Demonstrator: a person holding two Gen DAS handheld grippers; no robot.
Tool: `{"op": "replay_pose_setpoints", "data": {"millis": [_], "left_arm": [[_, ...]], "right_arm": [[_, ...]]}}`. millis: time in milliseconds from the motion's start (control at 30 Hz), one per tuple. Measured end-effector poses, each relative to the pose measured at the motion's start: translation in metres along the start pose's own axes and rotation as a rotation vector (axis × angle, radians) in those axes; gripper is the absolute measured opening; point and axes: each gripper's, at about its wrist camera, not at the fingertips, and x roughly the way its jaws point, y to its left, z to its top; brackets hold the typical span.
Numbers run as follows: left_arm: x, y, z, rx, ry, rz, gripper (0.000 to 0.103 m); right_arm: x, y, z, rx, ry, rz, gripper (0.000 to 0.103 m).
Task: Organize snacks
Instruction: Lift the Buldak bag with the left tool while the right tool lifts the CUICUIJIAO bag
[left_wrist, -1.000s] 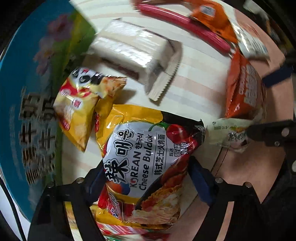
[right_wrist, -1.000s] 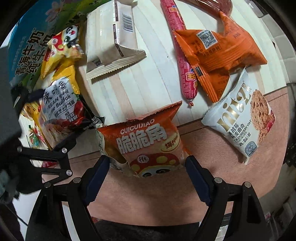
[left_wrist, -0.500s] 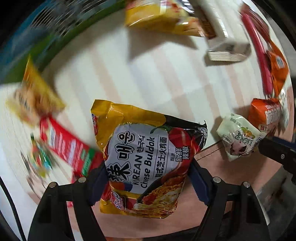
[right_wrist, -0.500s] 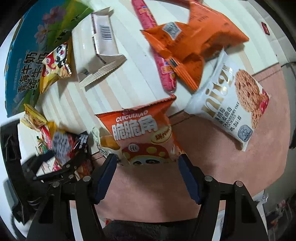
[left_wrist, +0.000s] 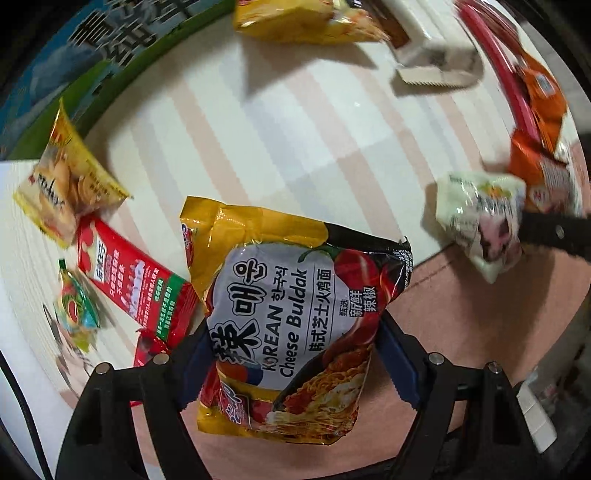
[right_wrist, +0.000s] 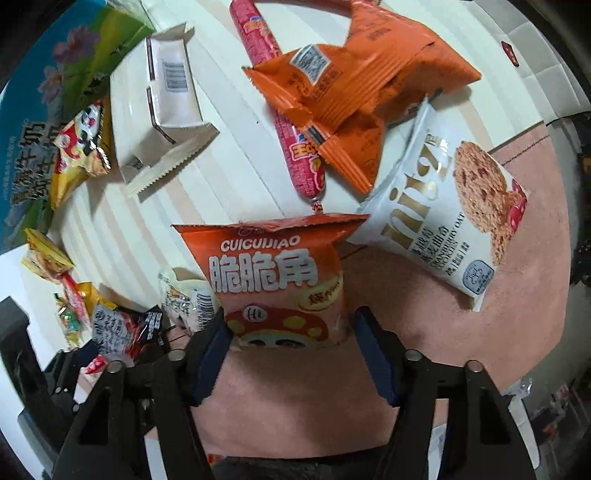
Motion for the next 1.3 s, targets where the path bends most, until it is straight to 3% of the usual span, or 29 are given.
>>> {"op": "replay_pose_setpoints", "data": {"millis": [233,333,433,500,567,667,767,900,1300], "left_arm": [[0.024,-0.002,-0.013,0.116,0.057,-0.033,0.081],[0.022,-0.002,-0.021,0.095,0.078,-0.117,0.081],[0.025,0.027,-0.027,0.069,0.086,-0.180,0.081],[0.039,0.043,-0.035,0.076,0.090,-0.173,0.081],[0.033,0.043,-0.045,0.095,0.105,-0.159,0.081],[0.055,0.044,-0.058,0.125,0.106,-0.112,0.081],[0.074,0.018,-0.077,0.138,0.104,-0.070,0.082],[0.087,0.012,-0.083,0.130,0.096,-0.054,0.083],[0.065,-0.008,-0.120,0.051,-0.003,-0.045,0.080]], "right_arm": [[-0.003,-0.004,0.000,-0.002,0.004,-0.008,0.065],[-0.004,-0.006,0.001,-0.006,0.016,-0.001,0.065],[-0.004,-0.011,0.001,0.007,0.025,0.015,0.066],[-0.004,-0.018,0.000,0.020,0.026,0.025,0.066],[-0.001,-0.011,0.001,0.024,0.026,0.025,0.066],[0.002,-0.003,-0.001,0.023,0.023,0.013,0.066],[0.008,0.007,-0.001,0.027,0.016,0.000,0.066],[0.012,0.018,-0.008,0.037,0.010,-0.016,0.066],[0.013,0.035,-0.033,0.054,-0.059,-0.054,0.057]]}}
